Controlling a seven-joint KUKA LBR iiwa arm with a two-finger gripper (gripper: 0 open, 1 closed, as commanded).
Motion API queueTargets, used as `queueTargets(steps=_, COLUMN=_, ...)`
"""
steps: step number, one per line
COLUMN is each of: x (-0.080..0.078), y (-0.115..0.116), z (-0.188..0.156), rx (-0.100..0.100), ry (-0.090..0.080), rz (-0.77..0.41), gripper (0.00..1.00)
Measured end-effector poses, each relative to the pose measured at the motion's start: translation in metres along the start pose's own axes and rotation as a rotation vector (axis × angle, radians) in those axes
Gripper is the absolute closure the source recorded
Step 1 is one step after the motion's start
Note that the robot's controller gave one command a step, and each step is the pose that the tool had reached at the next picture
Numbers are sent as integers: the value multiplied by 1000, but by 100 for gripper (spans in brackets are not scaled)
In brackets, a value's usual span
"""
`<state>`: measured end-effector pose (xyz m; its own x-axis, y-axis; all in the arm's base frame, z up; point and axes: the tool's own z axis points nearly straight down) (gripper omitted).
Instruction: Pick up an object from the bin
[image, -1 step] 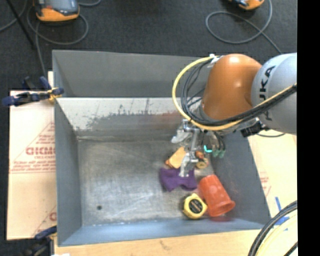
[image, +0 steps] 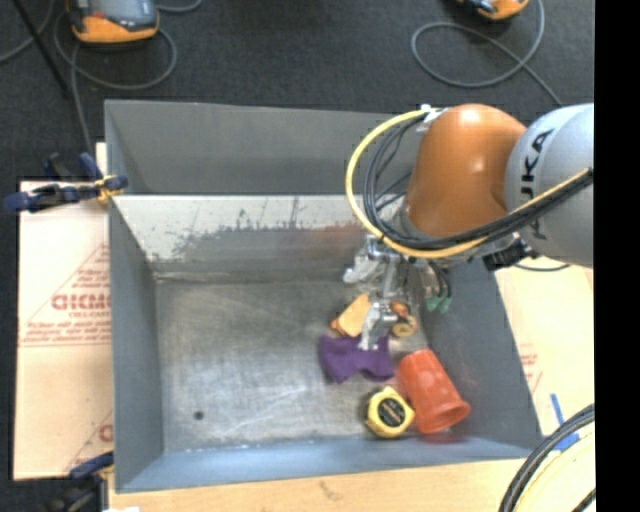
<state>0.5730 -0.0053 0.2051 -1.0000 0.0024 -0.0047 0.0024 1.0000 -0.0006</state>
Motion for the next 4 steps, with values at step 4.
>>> queueTargets(steps=4, x=-47, y=-40, z=126, rx=1, ry=-1, rz=-566, gripper=0)
